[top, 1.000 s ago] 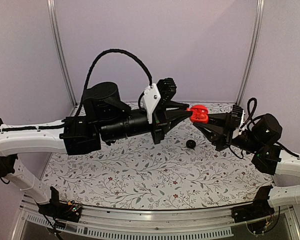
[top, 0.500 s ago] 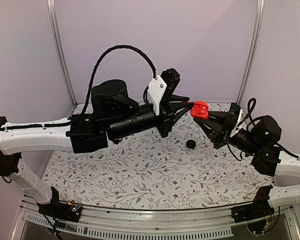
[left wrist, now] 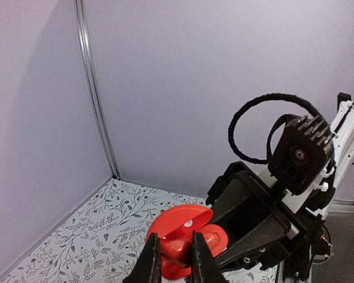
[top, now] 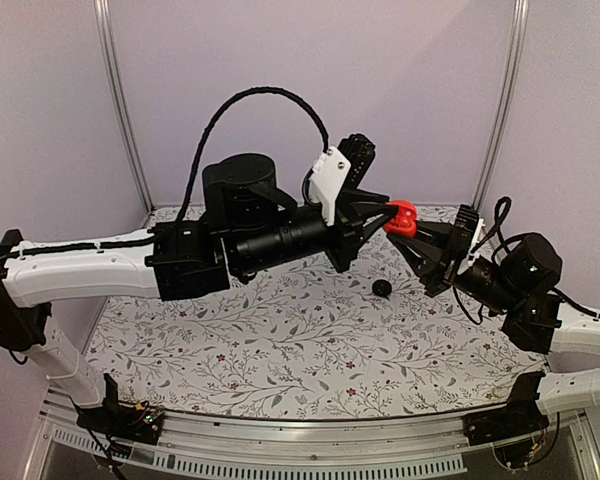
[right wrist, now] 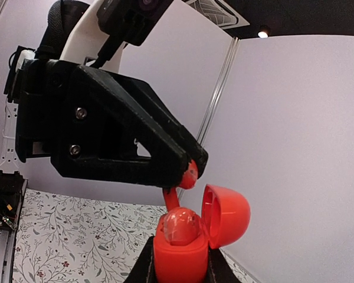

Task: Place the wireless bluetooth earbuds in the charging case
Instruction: Insert the left earbud into the left side groove of the charging case, then close the charging case, then adjust the charging case, then pass from the right arm to the left

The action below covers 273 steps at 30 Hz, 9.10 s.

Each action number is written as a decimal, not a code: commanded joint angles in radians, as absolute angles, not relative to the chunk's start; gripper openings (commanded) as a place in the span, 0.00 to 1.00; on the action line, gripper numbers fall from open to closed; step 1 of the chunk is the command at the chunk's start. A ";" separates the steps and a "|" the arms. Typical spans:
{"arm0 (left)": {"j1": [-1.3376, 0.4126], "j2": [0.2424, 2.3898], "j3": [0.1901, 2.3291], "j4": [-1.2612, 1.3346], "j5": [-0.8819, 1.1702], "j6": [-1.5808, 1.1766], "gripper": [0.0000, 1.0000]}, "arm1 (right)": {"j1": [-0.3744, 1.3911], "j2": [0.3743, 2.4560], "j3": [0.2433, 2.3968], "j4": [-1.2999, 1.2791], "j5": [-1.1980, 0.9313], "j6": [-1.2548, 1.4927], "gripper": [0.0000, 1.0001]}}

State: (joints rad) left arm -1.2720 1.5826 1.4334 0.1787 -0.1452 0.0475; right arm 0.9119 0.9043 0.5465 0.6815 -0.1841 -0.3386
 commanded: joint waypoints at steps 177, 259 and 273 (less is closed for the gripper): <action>-1.260 1.504 1.258 0.057 -0.248 0.736 0.74 | 0.861 1.094 0.620 0.603 -0.433 0.490 0.00; -1.132 1.524 1.156 0.090 -0.043 0.613 0.43 | 0.764 1.033 0.604 0.548 -0.364 0.538 0.98; -0.899 1.780 1.109 0.149 0.194 0.242 0.43 | 0.649 0.944 0.581 0.421 -0.327 0.486 0.99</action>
